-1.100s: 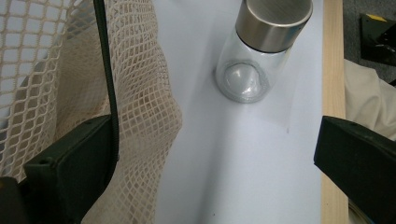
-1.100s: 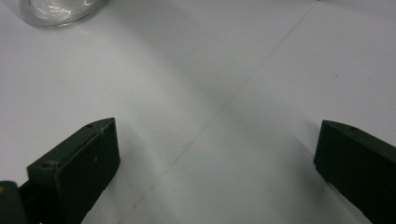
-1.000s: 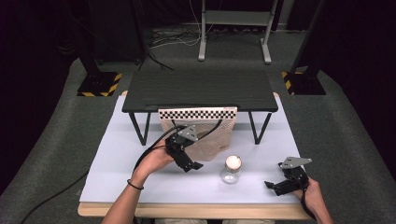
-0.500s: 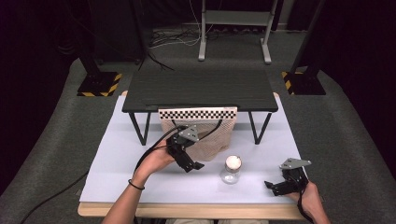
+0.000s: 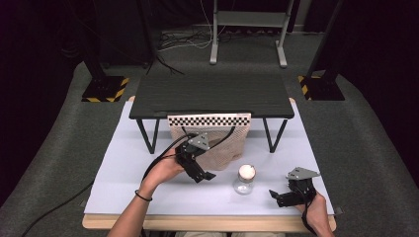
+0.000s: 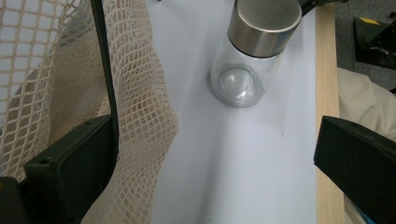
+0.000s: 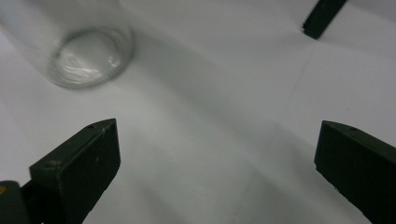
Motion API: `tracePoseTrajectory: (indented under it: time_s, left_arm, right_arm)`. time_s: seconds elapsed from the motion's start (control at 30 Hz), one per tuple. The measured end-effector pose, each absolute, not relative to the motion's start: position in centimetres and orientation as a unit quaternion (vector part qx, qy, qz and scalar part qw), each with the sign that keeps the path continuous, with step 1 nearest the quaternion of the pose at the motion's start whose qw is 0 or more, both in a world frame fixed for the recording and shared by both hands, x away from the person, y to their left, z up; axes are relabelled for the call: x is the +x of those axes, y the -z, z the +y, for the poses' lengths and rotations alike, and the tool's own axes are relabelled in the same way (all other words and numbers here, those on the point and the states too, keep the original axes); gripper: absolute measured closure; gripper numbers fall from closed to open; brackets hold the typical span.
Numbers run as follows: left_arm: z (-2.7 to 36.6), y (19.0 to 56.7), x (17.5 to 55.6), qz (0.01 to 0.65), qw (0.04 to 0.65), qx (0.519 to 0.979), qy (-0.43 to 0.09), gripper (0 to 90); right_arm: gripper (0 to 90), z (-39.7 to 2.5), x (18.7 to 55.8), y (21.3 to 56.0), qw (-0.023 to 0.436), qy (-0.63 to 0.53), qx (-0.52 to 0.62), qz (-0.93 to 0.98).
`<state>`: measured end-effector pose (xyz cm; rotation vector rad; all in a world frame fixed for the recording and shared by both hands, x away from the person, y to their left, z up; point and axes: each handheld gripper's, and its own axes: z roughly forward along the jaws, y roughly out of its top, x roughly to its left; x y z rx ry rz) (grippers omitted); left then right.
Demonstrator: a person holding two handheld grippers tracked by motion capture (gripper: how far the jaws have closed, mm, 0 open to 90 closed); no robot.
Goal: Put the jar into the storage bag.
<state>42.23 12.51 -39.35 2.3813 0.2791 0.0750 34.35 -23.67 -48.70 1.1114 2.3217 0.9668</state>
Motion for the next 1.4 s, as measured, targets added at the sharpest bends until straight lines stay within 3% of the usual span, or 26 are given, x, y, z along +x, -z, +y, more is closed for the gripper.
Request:
tracePoseTrajectory:
  time_s: [0.4, 0.73, 1.4]
  left_arm:
    - [12.6, 39.4, 42.2, 0.108, 0.362, 0.925, -0.026, 0.0]
    - [12.6, 39.3, 42.1, 0.109, 0.361, 0.926, -0.025, 0.0]
    - [12.5, 39.2, 42.0, 0.108, 0.359, 0.927, -0.023, 0.0]
  right_arm:
    - [0.0, -21.2, 33.1, 47.1, 0.175, -0.393, 0.366, 0.825]
    - [0.2, -18.9, 32.5, 46.4, 0.188, -0.412, 0.349, 0.821]
    - [0.0, -15.3, 33.7, 45.9, 0.174, -0.431, 0.363, 0.808]
